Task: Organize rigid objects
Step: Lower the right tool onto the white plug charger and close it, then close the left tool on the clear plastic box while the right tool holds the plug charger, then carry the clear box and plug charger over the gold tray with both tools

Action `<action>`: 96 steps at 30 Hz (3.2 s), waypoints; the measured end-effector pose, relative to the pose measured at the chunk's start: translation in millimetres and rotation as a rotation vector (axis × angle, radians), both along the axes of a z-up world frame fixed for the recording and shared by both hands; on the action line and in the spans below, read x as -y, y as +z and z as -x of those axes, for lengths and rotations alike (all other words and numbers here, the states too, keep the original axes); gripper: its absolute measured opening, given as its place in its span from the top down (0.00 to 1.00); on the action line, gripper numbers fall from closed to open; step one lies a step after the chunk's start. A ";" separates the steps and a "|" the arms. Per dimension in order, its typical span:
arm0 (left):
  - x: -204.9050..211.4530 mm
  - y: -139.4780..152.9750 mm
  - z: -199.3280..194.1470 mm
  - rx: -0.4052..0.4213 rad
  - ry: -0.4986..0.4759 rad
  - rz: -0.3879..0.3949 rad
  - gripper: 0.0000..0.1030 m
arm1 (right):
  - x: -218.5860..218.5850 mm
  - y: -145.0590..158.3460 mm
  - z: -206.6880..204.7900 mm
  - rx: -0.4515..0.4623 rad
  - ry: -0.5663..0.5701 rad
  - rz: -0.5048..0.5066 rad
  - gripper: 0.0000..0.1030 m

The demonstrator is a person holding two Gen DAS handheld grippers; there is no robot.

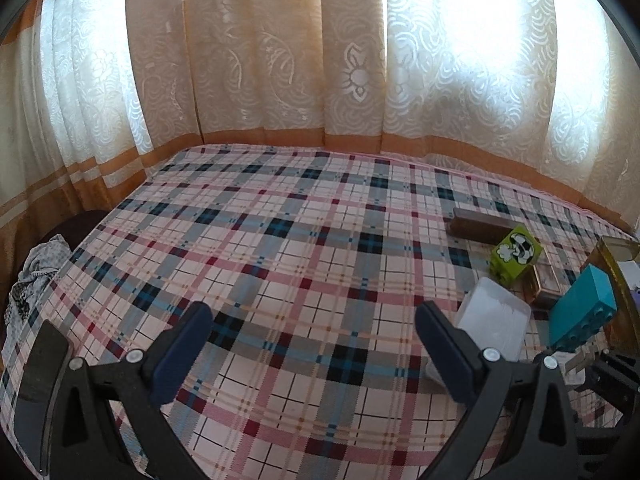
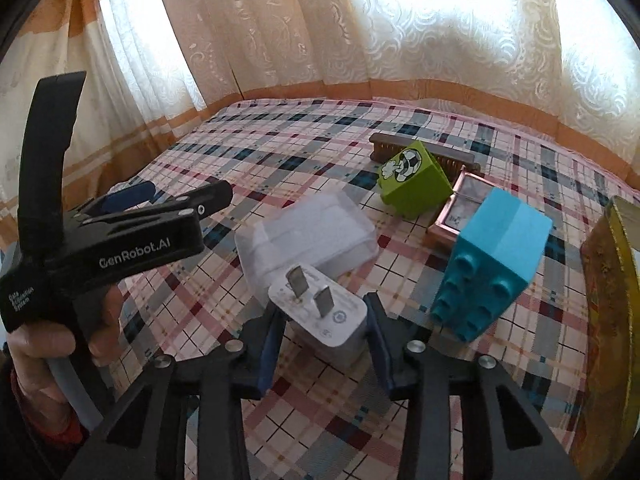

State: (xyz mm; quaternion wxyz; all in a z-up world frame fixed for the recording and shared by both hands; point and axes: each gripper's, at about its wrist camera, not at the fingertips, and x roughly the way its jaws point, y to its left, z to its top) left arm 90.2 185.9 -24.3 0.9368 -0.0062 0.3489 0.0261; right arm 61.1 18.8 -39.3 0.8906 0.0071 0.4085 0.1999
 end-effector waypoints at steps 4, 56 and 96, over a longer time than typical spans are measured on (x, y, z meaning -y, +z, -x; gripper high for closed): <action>3.1 3.3 4.9 0.028 -0.029 0.005 0.01 | 9.1 7.0 12.2 0.052 -0.022 -0.028 0.62; 48.6 1.2 15.9 0.004 -0.197 0.075 0.47 | 33.9 15.1 29.3 0.130 -0.121 -0.056 0.61; 122.5 26.6 75.8 0.260 -0.046 0.028 0.47 | 103.5 51.6 72.3 0.400 -0.297 -0.007 0.61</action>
